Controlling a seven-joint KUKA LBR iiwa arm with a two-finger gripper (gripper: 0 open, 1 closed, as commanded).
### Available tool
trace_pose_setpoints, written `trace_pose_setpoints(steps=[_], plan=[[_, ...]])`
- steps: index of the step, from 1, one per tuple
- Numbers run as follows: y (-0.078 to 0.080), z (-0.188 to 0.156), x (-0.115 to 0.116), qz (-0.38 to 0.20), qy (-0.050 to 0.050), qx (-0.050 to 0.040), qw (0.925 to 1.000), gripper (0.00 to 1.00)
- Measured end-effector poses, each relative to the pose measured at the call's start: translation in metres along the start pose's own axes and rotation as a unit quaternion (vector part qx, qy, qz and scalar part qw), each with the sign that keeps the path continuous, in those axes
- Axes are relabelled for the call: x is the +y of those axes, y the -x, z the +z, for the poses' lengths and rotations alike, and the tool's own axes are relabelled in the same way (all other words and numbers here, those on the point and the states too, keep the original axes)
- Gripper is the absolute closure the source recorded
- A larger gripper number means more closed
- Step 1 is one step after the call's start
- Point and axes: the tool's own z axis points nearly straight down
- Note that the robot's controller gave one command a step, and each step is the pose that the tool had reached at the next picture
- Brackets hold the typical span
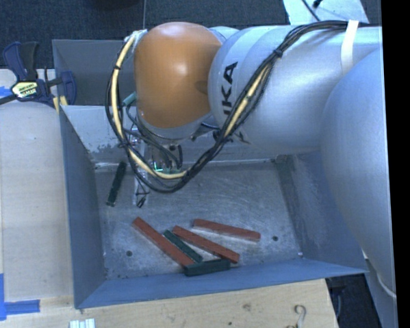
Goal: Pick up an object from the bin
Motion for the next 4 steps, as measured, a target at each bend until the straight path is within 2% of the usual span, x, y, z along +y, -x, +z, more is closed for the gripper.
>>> trace_pose_setpoints(steps=[1,2,3,4], plan=[[0.030,0.145,0.022,-0.228,0.000,0.0017,0.9738,0.00],[0.044,0.110,0.000,-0.363,-0.001,-0.0043,0.9319,0.00],[0.041,0.094,0.013,-0.515,0.000,-0.0040,0.8572,0.00],[0.044,0.142,0.012,-0.636,0.000,0.0000,0.7714,0.00]])
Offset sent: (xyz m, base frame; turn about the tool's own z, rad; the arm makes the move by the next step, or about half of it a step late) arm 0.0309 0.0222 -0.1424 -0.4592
